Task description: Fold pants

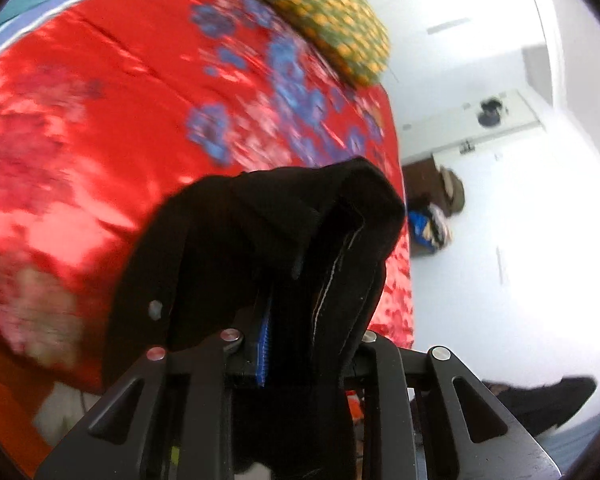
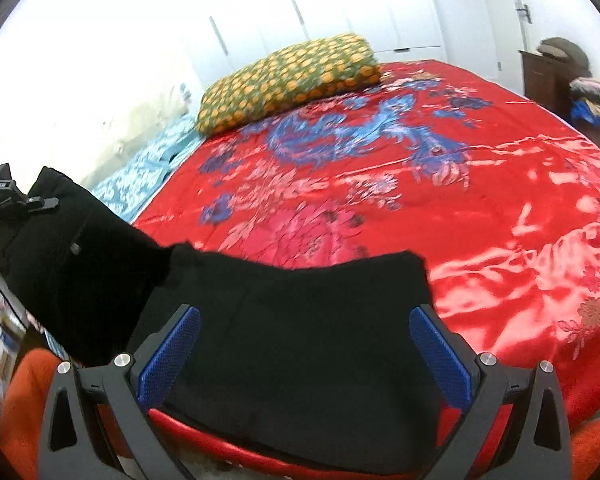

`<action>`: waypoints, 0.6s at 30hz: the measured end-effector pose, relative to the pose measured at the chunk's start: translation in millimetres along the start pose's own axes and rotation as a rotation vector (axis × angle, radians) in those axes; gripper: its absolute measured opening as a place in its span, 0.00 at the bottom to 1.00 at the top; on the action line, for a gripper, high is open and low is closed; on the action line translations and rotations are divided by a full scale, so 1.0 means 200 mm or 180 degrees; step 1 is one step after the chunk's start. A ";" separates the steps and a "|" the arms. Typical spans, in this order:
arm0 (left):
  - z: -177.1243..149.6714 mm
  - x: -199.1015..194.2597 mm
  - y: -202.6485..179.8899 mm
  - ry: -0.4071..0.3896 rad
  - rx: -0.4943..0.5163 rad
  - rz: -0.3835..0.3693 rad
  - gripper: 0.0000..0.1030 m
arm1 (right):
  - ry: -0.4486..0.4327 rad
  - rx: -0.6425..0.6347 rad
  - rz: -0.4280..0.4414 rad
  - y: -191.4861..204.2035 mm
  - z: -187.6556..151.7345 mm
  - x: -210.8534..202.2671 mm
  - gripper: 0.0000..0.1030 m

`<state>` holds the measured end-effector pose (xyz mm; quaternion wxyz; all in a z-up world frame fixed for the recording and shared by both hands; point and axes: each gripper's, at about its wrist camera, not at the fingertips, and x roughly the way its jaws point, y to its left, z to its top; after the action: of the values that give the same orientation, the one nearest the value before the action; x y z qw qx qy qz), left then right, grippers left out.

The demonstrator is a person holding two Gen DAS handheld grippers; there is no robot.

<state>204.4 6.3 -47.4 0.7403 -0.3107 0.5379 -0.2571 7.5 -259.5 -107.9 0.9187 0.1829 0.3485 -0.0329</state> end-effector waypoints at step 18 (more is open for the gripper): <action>-0.38 0.83 -0.21 0.0691 0.0654 0.0078 0.78 | -0.0306 0.1033 0.0280 -0.38 0.01 -0.18 1.00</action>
<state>178.2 -154.9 -140.0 0.7087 -0.1972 0.5894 -0.3339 -32.1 -332.8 -106.9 0.8933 0.3421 0.2860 -0.0572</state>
